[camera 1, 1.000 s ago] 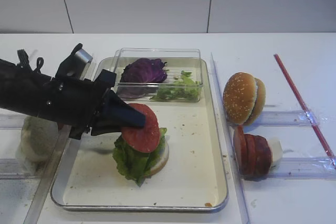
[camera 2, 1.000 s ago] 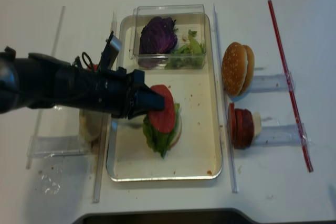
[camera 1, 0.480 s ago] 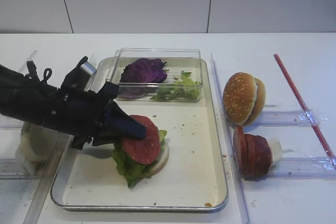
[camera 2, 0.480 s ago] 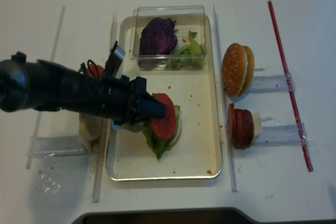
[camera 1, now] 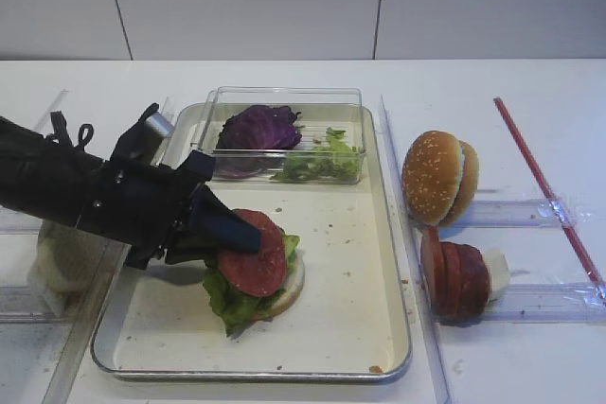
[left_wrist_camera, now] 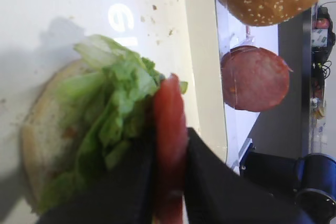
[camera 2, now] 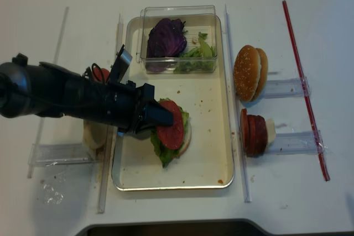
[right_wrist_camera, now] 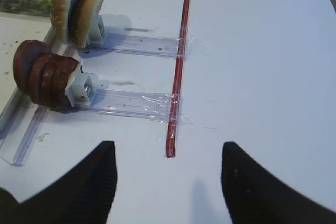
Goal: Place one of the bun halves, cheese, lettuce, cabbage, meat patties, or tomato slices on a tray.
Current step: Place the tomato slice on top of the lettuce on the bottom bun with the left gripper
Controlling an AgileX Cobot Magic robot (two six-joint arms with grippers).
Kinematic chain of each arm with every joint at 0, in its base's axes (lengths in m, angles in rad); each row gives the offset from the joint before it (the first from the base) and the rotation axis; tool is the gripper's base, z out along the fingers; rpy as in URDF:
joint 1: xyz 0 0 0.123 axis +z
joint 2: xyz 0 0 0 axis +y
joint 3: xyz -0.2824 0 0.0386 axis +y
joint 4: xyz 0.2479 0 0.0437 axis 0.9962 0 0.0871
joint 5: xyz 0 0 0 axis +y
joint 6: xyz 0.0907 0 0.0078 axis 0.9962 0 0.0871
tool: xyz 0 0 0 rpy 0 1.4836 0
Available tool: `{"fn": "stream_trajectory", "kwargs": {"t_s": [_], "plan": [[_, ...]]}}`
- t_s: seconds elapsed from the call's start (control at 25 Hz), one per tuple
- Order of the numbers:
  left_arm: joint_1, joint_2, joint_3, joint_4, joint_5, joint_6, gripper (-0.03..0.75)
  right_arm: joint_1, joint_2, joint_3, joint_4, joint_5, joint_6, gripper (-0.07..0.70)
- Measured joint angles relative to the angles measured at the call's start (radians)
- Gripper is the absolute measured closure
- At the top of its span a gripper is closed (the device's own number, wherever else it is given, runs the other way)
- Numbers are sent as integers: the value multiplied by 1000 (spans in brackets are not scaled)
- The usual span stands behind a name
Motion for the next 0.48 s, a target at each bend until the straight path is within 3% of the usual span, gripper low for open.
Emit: {"fn": "stream_trajectory", "kwargs": {"t_s": [0.24,0.48], "plan": [[0,1,0,-37,-2,8,413,0,0,0,0,0,0,177],[0,1,0,-39,-2,10,345,0,0,0,0,0,0,177]]}}
